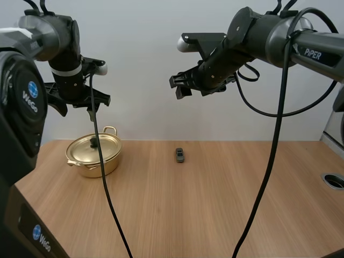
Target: Open the pot, put the car inside, and close it
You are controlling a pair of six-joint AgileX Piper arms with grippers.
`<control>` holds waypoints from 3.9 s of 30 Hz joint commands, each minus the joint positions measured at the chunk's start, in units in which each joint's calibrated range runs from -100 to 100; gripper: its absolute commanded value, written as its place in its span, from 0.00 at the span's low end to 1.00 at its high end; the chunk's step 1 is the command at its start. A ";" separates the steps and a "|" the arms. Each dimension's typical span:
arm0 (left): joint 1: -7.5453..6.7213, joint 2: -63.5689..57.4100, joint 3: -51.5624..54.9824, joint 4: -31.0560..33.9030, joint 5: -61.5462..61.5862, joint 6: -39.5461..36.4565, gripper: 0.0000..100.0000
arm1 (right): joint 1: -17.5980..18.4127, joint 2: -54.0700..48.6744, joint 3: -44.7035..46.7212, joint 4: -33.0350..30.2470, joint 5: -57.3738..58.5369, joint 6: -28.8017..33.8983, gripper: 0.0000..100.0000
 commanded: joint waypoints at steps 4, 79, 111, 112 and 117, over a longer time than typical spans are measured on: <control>-0.03 1.85 -0.02 0.00 0.13 -0.08 1.00 | 0.01 0.00 0.03 -0.55 3.70 0.06 1.00; 0.04 20.27 0.85 -0.54 -24.85 -4.70 0.00 | 0.01 0.00 5.18 -3.55 3.10 -3.70 1.00; 0.04 -26.91 -11.50 2.75 -1.80 2.13 0.00 | 0.01 25.84 5.18 6.57 -15.13 -16.41 1.00; 0.04 -27.33 -11.50 2.62 -0.86 2.13 0.00 | 0.01 26.59 5.18 6.57 -15.29 -16.41 1.00; 0.04 -28.23 -11.50 1.45 0.13 2.13 0.00 | 0.01 29.75 5.18 6.57 -18.08 -16.41 1.00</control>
